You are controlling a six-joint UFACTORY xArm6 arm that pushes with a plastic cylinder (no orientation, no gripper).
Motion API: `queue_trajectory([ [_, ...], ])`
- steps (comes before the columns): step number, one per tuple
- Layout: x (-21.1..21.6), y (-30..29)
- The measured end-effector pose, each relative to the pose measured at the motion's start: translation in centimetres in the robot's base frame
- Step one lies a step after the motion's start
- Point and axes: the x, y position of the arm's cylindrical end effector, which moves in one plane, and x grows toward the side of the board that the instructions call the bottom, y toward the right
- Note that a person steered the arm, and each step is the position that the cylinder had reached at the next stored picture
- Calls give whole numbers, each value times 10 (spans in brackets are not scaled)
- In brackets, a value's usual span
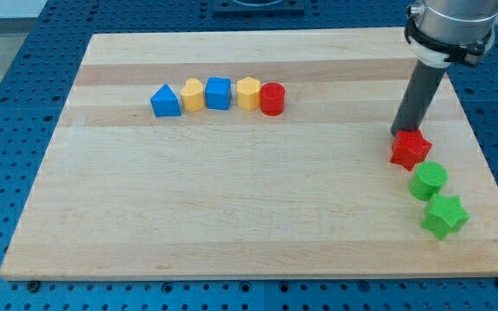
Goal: Move your arm to the yellow hexagon
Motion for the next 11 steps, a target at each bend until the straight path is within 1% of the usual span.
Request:
queue_trajectory([
  [2,-1,0],
  [3,-7,-1],
  [4,-21,-18],
  [6,-22,-91],
  [8,-6,-184],
  [9,-6,-227],
  [10,-14,-254],
  [11,-38,-257],
])
